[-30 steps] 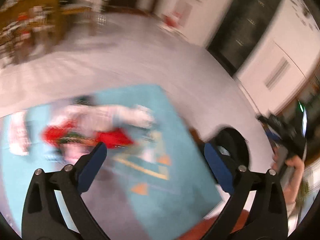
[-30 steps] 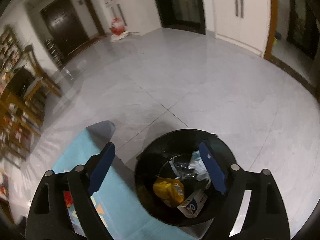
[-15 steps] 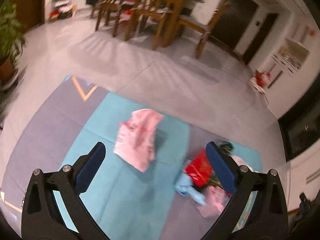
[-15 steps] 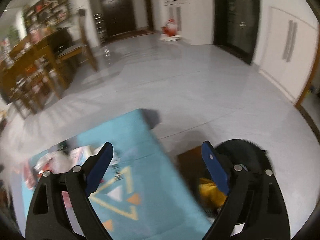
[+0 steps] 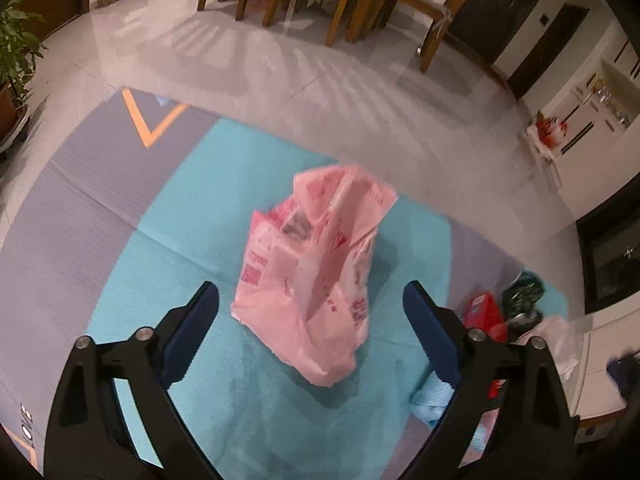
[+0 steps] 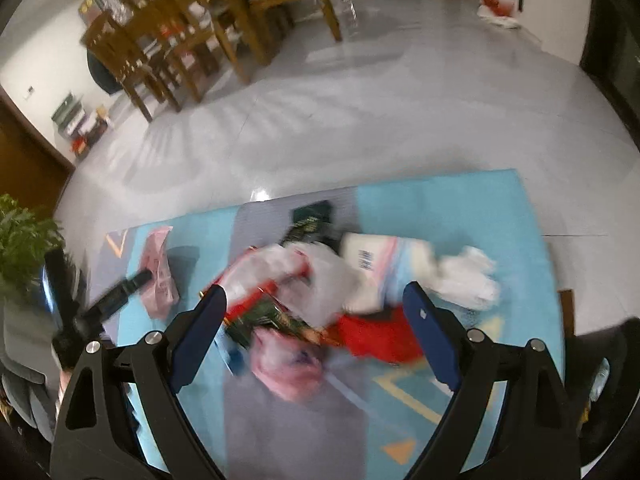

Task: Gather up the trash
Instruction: 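Move both grippers back over the remaining trash on the mat, then grasp the pink plastic bag with the left gripper while the right grasps the white plastic bag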

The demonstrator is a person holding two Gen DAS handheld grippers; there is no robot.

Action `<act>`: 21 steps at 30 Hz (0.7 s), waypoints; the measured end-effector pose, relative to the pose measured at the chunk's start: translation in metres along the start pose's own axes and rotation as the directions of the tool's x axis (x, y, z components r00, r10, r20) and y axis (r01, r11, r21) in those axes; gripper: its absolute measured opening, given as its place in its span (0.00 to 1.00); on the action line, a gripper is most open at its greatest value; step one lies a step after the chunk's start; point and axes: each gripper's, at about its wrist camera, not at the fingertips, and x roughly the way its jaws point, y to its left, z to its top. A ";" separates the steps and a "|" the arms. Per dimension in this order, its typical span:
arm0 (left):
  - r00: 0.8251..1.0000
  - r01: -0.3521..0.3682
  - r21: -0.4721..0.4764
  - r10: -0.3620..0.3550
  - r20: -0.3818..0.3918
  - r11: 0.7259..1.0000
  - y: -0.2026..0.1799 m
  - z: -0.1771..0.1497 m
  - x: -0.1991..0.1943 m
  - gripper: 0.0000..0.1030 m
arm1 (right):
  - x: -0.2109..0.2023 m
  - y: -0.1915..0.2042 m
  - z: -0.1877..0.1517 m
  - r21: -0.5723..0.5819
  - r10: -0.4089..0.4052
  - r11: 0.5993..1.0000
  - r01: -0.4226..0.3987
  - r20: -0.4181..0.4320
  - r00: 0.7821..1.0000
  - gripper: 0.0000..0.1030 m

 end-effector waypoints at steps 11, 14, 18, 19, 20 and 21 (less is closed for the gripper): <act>0.999 -0.029 -0.009 0.029 -0.024 1.000 0.006 -0.012 0.024 0.52 | 0.096 0.035 0.006 -0.133 -0.181 0.977 0.165 -0.126 0.975 0.73; 1.000 -0.009 0.010 0.009 -0.021 1.000 0.004 -0.015 0.024 0.32 | 0.101 0.030 0.000 -0.119 -0.185 0.979 0.167 -0.153 0.971 0.49; 0.999 -0.013 0.045 0.014 -0.029 0.999 -0.005 -0.018 0.015 0.21 | 0.094 0.020 -0.008 -0.096 -0.161 0.984 0.147 -0.166 0.973 0.29; 0.999 -0.022 0.056 0.024 -0.029 0.998 -0.008 -0.019 0.009 0.20 | 0.089 0.016 -0.011 -0.097 -0.157 0.985 0.142 -0.166 0.974 0.27; 0.999 -0.027 0.059 0.028 -0.027 0.998 -0.010 -0.021 0.003 0.19 | 0.085 0.014 -0.012 -0.100 -0.152 0.986 0.136 -0.165 0.975 0.25; 0.999 -0.028 0.054 0.030 -0.026 0.998 -0.014 -0.023 -0.008 0.19 | 0.078 0.011 -0.016 -0.105 -0.145 0.986 0.130 -0.157 0.977 0.25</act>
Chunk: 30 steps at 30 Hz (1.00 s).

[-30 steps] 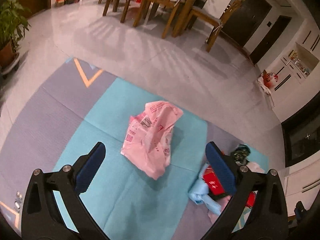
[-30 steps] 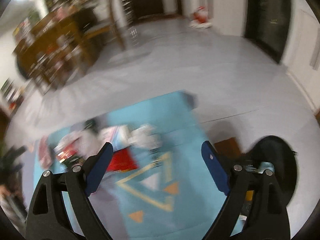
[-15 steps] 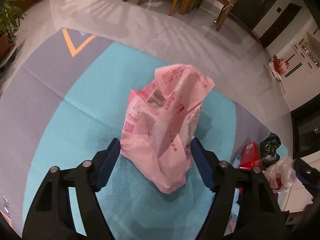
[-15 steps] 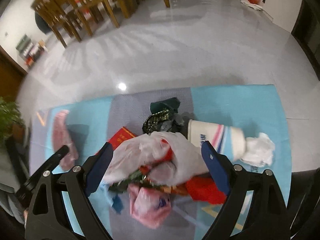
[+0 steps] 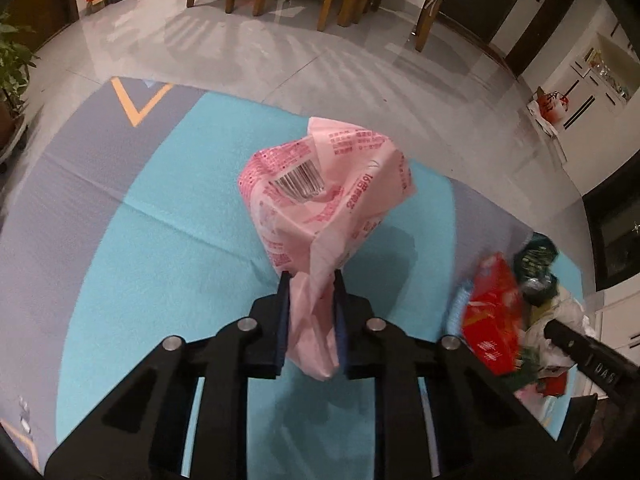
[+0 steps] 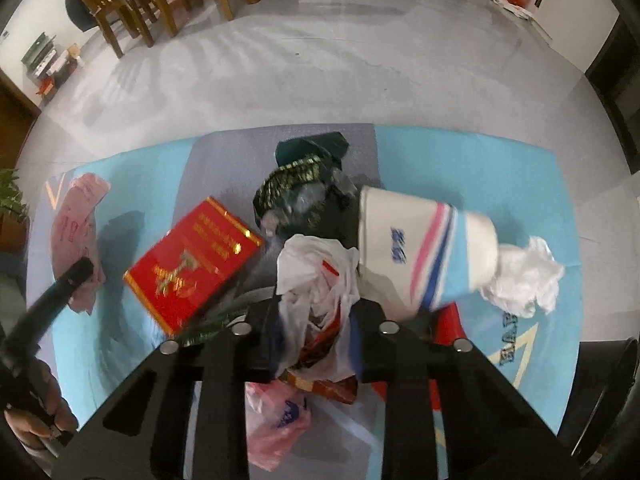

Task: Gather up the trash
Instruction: 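Grasp the pink plastic bag with the left gripper while the right grasps the white plastic bag, then carry the pink bag and white bag with both grippers over the black bin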

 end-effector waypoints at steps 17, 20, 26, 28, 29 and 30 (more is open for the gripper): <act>0.959 0.039 0.221 -0.099 0.266 0.975 -0.090 -0.083 -0.161 0.19 | -0.111 -0.061 -0.082 0.075 0.122 0.987 -0.139 0.197 0.973 0.24; 0.952 0.047 0.244 -0.117 0.281 0.969 -0.094 -0.102 -0.172 0.19 | -0.120 -0.071 -0.088 0.088 0.131 0.984 -0.155 0.226 0.965 0.24; 0.943 0.071 0.280 -0.157 0.295 0.957 -0.103 -0.133 -0.189 0.20 | -0.136 -0.087 -0.102 0.117 0.151 0.976 -0.186 0.257 0.955 0.24; 0.945 0.079 0.295 -0.166 0.282 0.952 -0.106 -0.140 -0.187 0.20 | -0.138 -0.093 -0.107 0.131 0.154 0.972 -0.194 0.264 0.952 0.25; 0.947 0.083 0.310 -0.172 0.272 0.947 -0.109 -0.146 -0.185 0.20 | -0.139 -0.095 -0.108 0.135 0.154 0.971 -0.195 0.265 0.952 0.24; 0.948 0.086 0.322 -0.177 0.265 0.943 -0.111 -0.149 -0.184 0.20 | -0.141 -0.098 -0.110 0.142 0.154 0.970 -0.198 0.270 0.950 0.24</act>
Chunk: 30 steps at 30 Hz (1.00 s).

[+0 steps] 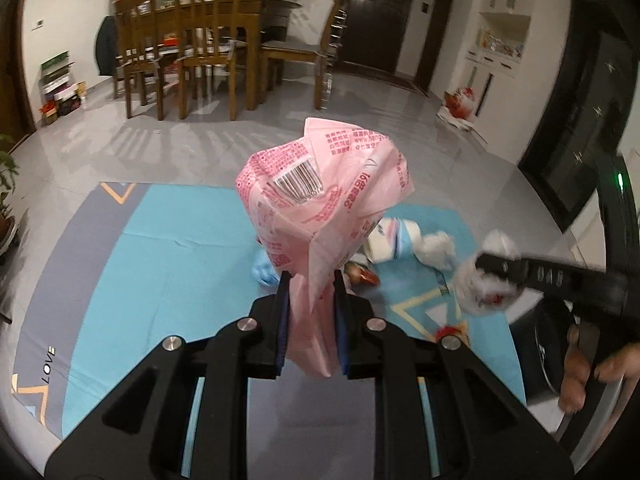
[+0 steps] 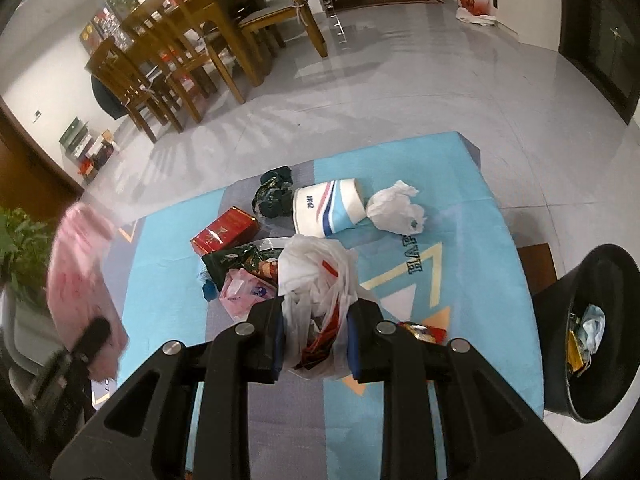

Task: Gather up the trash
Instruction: 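Carry the pink bag and white bag with both grippers over the black bin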

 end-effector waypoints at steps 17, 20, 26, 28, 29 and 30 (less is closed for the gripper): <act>0.997 0.070 0.156 -0.075 0.025 0.985 -0.064 -0.019 -0.019 0.21 | -0.045 -0.038 -0.002 0.086 0.002 0.996 -0.011 0.106 0.994 0.25; 0.995 0.088 0.175 -0.093 0.026 0.981 -0.077 -0.019 -0.019 0.21 | -0.060 -0.053 0.000 0.128 0.001 0.992 -0.021 0.149 0.989 0.25; 0.992 0.119 0.231 -0.125 0.014 0.966 -0.110 -0.020 -0.016 0.21 | -0.083 -0.087 0.004 0.215 -0.029 0.977 -0.019 0.216 0.976 0.25; 0.991 0.127 0.264 -0.133 0.005 0.956 -0.126 -0.021 -0.013 0.21 | -0.091 -0.098 0.003 0.239 -0.054 0.971 -0.004 0.236 0.970 0.25; 0.991 0.132 0.275 -0.137 0.001 0.952 -0.132 -0.022 -0.012 0.21 | -0.094 -0.102 0.003 0.248 -0.064 0.969 0.002 0.243 0.968 0.25; 0.990 0.138 0.286 -0.143 -0.006 0.948 -0.140 -0.023 -0.011 0.21 | -0.099 -0.110 0.003 0.264 -0.082 0.964 0.012 0.253 0.964 0.25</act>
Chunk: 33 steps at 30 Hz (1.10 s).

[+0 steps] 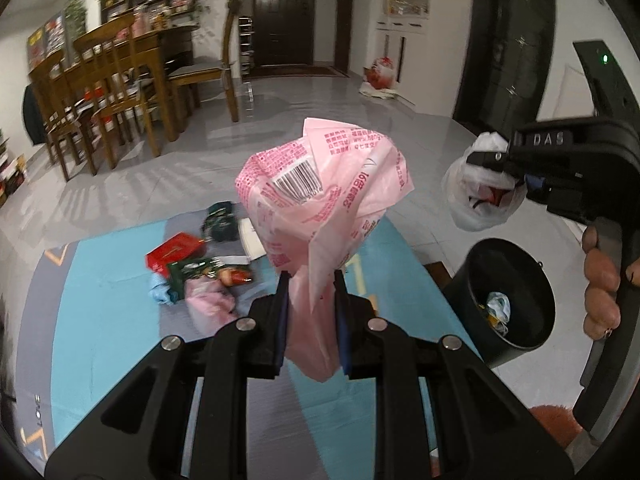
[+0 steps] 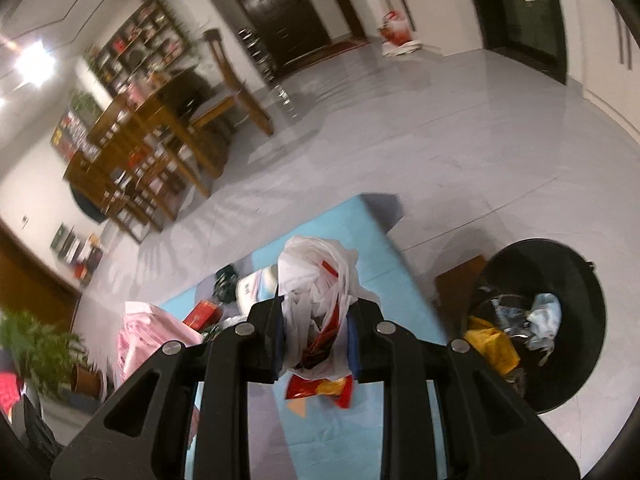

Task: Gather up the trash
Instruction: 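Carry the pink bag and white bag with both grippers over the black bin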

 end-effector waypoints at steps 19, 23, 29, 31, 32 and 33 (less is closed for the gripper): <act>0.956 0.275 0.222 -0.243 -0.163 0.935 -0.169 0.028 0.062 0.21 | -0.051 -0.133 0.016 0.275 -0.245 0.938 0.210 0.102 0.964 0.25; 0.924 0.343 0.221 -0.286 -0.252 0.913 -0.190 0.026 0.085 0.21 | -0.053 -0.153 0.014 0.326 -0.291 0.912 0.247 0.092 0.952 0.25; 0.870 0.419 0.212 -0.324 -0.372 0.883 -0.215 0.019 0.119 0.21 | -0.051 -0.182 0.007 0.388 -0.350 0.869 0.307 0.045 0.935 0.25; 0.849 0.446 0.205 -0.338 -0.407 0.871 -0.226 0.013 0.126 0.21 | -0.047 -0.193 0.005 0.405 -0.360 0.856 0.321 0.020 0.933 0.25; 0.833 0.465 0.199 -0.349 -0.429 0.863 -0.231 0.010 0.132 0.21 | -0.045 -0.197 0.004 0.412 -0.365 0.849 0.330 0.007 0.931 0.25; 0.820 0.480 0.196 -0.357 -0.447 0.855 -0.236 0.008 0.137 0.21 | -0.042 -0.201 0.002 0.416 -0.370 0.843 0.340 -0.007 0.929 0.25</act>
